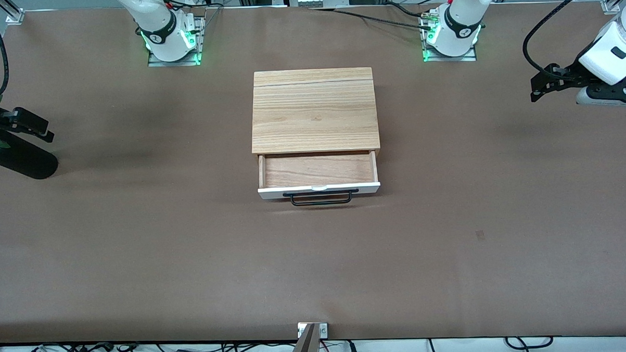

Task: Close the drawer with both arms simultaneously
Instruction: 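Move both grippers from rest toward the open white drawer's sides, then bring the left gripper and the right gripper to the drawer front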

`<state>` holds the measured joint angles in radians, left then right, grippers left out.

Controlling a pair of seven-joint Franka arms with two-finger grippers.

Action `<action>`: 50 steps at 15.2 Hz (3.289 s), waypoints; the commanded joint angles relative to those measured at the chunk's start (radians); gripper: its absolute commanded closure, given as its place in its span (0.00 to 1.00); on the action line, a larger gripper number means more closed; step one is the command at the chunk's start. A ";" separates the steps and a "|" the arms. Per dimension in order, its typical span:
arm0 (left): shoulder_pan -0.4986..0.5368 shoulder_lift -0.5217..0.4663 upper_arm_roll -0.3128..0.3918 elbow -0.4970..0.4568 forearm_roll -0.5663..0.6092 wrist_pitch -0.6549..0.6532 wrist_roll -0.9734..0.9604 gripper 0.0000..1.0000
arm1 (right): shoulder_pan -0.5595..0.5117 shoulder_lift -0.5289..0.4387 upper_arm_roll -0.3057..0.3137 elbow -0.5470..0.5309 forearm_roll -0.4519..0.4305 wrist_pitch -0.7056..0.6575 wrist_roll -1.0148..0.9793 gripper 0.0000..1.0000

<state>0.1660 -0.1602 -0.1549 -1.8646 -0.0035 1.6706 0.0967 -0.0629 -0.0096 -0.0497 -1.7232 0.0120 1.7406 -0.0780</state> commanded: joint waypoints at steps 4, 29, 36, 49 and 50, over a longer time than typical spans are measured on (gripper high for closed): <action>0.013 0.016 -0.003 0.021 -0.018 -0.005 -0.003 0.00 | -0.008 0.005 0.002 0.019 0.016 -0.015 -0.009 0.00; -0.160 0.591 -0.023 0.489 -0.076 -0.051 -0.161 0.00 | 0.054 0.293 0.028 0.074 0.247 0.112 0.000 0.00; -0.172 0.743 -0.021 0.518 -0.217 0.109 -0.216 0.00 | 0.235 0.445 0.030 0.077 0.270 0.472 0.011 0.00; -0.270 0.892 -0.021 0.519 -0.478 0.209 -0.259 0.00 | 0.311 0.637 0.141 0.211 0.408 0.597 0.089 0.00; -0.272 0.892 -0.021 0.518 -0.478 0.209 -0.256 0.00 | 0.311 0.652 0.168 0.211 0.416 0.608 0.042 0.00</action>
<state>-0.0948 0.7219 -0.1819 -1.3715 -0.4714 1.8808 -0.1528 0.2521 0.6008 0.0686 -1.5359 0.3897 2.3394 0.0340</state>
